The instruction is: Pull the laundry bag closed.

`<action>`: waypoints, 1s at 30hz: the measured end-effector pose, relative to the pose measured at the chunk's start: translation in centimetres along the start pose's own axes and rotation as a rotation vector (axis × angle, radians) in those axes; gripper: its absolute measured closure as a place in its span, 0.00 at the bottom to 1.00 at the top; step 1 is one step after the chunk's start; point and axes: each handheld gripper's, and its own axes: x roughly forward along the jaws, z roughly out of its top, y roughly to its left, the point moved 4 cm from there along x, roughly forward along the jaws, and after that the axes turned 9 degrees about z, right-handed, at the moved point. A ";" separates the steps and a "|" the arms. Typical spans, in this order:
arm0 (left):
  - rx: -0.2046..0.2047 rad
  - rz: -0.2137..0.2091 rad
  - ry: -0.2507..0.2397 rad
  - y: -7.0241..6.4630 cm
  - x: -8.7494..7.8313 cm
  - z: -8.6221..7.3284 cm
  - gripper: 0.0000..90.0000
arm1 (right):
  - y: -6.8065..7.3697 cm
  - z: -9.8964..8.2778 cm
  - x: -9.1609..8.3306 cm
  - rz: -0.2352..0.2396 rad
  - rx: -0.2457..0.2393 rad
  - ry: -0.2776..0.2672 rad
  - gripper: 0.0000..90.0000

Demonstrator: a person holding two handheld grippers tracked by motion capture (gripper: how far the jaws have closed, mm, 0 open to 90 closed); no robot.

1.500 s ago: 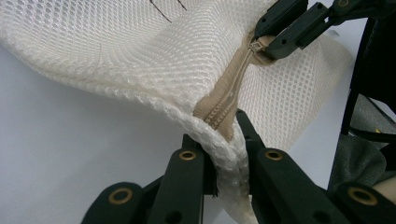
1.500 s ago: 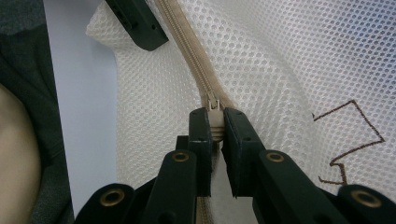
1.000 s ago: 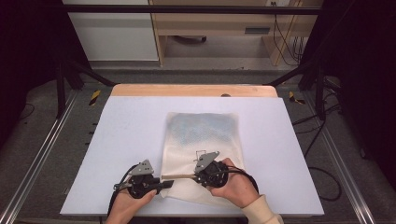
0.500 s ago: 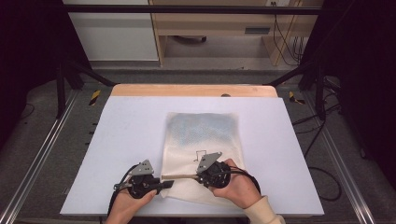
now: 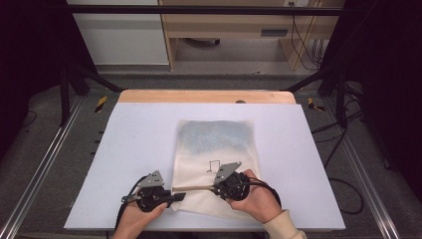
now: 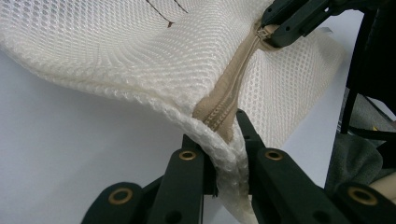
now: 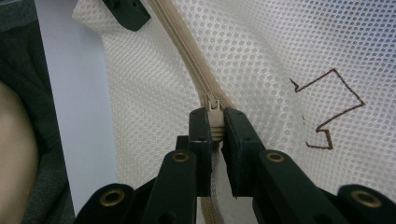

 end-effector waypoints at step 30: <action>-0.002 0.005 -0.003 -0.2 0.0 0.1 0.93 | -0.1 -0.8 -0.9 -0.014 0.016 -0.023 0.91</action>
